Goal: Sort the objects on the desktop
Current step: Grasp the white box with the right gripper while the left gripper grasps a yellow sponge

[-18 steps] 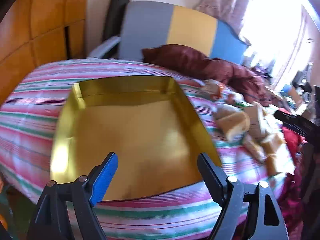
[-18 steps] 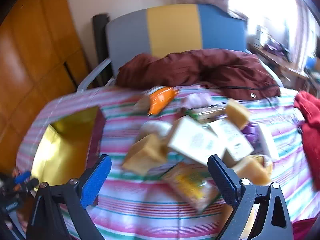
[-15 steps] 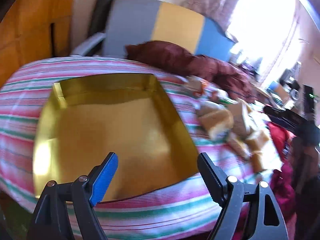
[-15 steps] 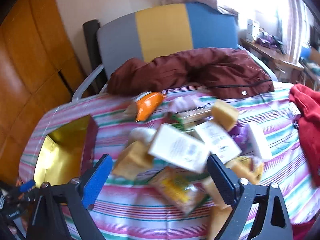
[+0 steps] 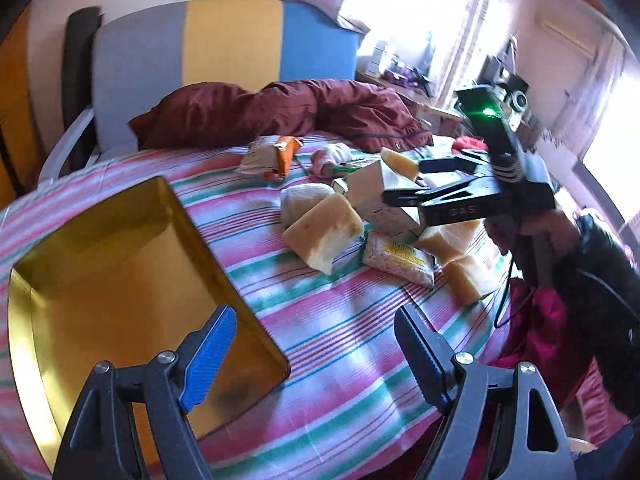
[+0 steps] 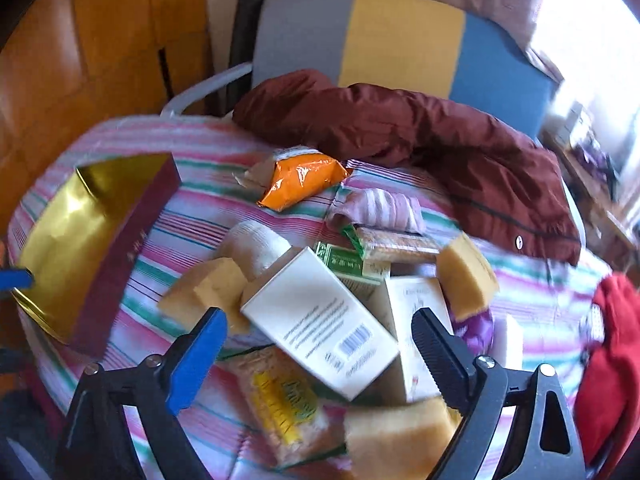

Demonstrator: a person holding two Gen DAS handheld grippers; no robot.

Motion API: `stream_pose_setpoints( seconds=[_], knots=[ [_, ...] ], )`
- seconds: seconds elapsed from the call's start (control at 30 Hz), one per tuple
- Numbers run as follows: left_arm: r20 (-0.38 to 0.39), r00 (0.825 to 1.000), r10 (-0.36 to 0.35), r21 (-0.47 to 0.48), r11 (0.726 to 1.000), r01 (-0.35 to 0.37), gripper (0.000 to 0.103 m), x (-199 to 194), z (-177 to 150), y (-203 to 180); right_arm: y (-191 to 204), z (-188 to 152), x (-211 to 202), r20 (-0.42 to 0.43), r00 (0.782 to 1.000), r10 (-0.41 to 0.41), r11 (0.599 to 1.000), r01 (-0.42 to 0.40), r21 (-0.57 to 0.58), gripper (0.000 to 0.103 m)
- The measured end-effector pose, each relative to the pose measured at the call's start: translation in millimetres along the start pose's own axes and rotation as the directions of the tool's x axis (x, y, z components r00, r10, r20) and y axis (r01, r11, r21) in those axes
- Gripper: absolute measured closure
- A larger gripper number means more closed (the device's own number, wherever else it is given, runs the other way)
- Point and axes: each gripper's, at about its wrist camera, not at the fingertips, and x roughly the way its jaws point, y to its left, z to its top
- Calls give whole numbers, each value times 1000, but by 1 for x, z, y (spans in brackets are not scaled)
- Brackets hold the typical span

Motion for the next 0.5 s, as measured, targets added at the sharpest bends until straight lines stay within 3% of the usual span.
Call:
stream_pose_setpoints(
  seconds=[0.17,0.23,0.27,0.33,0.5],
  knots=[
    [-55,998,-6,24,1000,8,20,22,16,2,0,4,19,-21,1000,4,999,-5,-48,13],
    [-80,997,-1,36,999,4,20,35,22,3,1,4,22,-38,999,-7,998,4,-65,39],
    [-93,996,-5,42,999,9,20,41,26,2,2,3,24,-52,999,-13,997,9,-79,46],
    [-116,993,-13,60,998,20,20,54,32,-1,1,1,27,-69,998,-6,997,1,-80,70],
    [-168,986,0,112,993,19,20,89,50,-10,1,0,30,-70,997,-22,997,17,-78,88]
  ],
)
